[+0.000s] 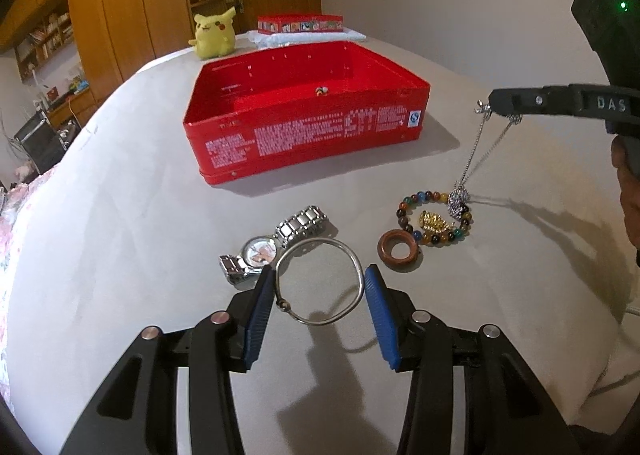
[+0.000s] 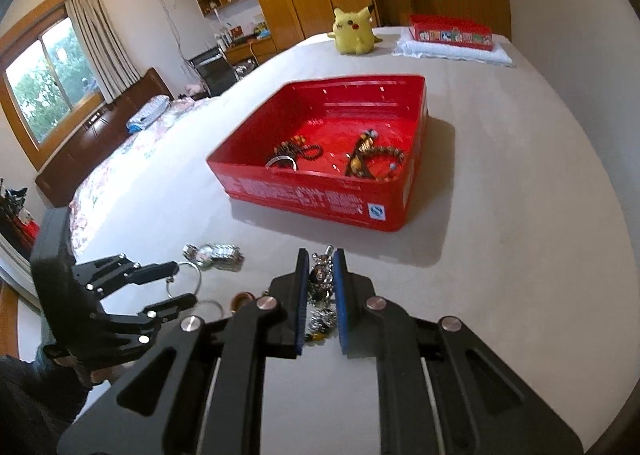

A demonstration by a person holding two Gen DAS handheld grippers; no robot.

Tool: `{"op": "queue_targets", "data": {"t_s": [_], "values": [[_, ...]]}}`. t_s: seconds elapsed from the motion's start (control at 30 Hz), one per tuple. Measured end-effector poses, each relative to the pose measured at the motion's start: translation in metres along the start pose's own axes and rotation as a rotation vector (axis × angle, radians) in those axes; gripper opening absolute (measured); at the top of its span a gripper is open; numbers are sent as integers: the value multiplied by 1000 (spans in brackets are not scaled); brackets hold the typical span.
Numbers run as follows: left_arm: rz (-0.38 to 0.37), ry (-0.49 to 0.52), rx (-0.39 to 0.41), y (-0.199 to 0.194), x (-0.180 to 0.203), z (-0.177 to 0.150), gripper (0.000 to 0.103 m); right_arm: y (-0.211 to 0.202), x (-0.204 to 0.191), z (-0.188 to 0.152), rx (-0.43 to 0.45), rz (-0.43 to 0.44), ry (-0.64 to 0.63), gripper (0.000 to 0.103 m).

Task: Organize jewelry
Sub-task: 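Grasp the open silver bangle with the left tool while the right tool grasps the silver chain pendant, then lift the bangle and chain pendant toward the red tray with both tools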

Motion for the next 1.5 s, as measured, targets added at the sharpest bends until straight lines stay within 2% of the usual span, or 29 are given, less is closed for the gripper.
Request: {"op": "queue_targets", "data": {"t_s": [0.53,1.0,1.5], "values": [[36,40,81,-44,2,25,46,-55,-25,35,92,-5,-66,10],[48,29,128,-76,-9,51,46,-76,-41,54,100,3,-108,10],[100,34,191,-103,-25,85,46,-88,-43,71,104,-7,-121,10]]}}
Point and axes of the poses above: each gripper's, at about its wrist camera, not at the fingertips, and y roughly the way its jaws point, x to its right, z to its top, the point moved 10 cm from there along y, roughly the way its jaws point, and after that the axes turned 15 degrees about -x, right-handed, at the moved point
